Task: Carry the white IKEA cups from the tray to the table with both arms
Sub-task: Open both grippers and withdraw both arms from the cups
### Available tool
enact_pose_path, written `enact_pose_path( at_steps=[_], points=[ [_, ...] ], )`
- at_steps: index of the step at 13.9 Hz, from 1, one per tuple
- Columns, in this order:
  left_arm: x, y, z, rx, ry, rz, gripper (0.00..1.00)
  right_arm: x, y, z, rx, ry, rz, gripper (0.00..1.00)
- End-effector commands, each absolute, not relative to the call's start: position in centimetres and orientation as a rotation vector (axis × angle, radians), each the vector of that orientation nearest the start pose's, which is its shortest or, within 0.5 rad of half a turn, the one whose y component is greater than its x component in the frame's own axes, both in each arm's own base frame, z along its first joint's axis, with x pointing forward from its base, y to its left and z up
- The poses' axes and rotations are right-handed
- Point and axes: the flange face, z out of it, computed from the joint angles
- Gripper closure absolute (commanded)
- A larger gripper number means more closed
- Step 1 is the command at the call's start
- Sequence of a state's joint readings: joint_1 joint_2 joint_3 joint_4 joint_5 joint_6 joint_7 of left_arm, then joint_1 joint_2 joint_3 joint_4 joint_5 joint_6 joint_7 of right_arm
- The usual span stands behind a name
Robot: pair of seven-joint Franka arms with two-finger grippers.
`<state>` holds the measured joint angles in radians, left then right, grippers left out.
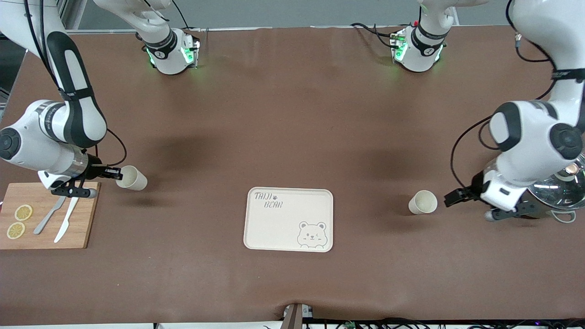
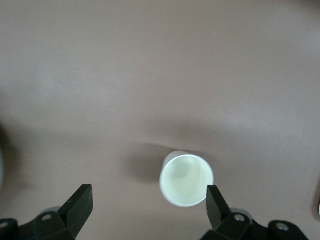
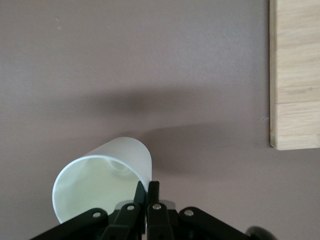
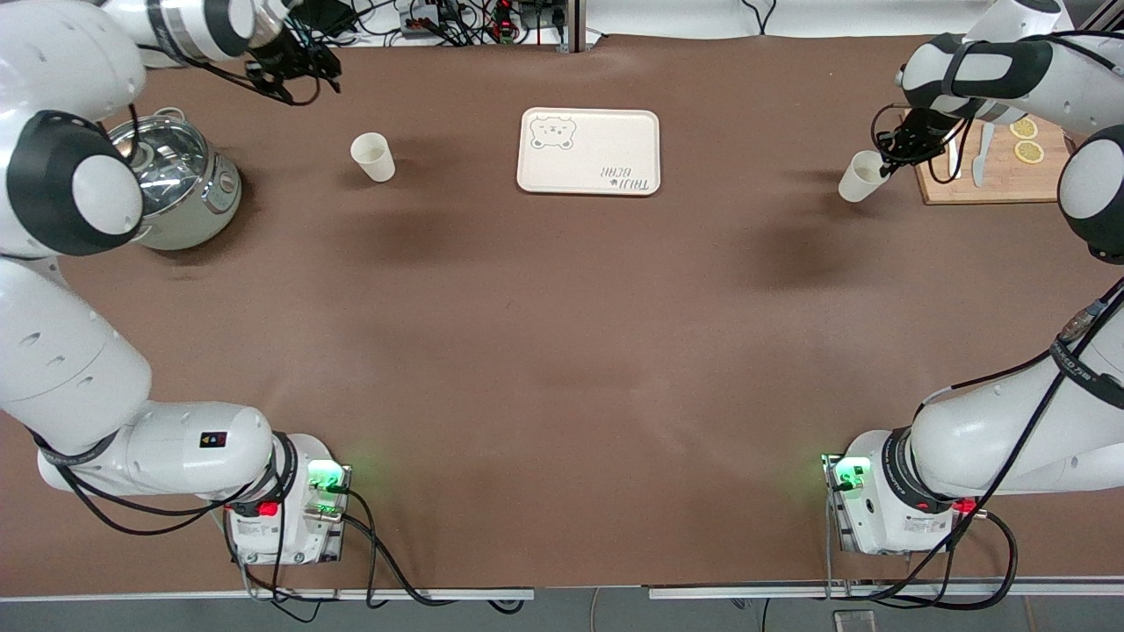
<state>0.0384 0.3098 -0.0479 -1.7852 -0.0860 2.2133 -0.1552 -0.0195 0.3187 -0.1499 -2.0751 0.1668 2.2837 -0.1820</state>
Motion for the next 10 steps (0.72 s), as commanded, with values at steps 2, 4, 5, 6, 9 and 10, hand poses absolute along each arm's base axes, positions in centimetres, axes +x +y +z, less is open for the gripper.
enact_pose_path(
  at_steps=[2, 4, 5, 6, 9, 10],
  points=[
    [63.3, 0.5, 45.1, -3.235, -0.278, -0.209, 0.0, 55.9, -10.1, 25.6, -3.05, 0.131, 0.148, 1.0],
    [62.0, 0.4, 47.9, -3.234, -0.277, -0.203, 0.0, 55.9, -10.3, 25.0, -3.053, 0.135, 0.144, 1.0],
    [61.5, 0.4, 49.5, -3.234, -0.275, -0.213, 0.0, 55.8, -10.4, 24.5, -3.053, 0.143, 0.154, 1.0],
    [61.1, 0.4, 50.9, -3.235, -0.269, -0.201, 0.0, 55.8, -10.4, 24.3, -3.053, 0.143, 0.158, 0.9],
    [59.3, -0.2, 55.3, -3.225, -0.229, -0.099, 0.0, 55.9, -10.4, 24.3, -3.05, 0.158, 0.163, 0.16],
    [59.0, -0.3, 56.6, -3.205, -0.203, -0.083, 0.0, 56.0, -10.4, 24.5, -3.049, 0.157, 0.165, 0.04]
  ],
)
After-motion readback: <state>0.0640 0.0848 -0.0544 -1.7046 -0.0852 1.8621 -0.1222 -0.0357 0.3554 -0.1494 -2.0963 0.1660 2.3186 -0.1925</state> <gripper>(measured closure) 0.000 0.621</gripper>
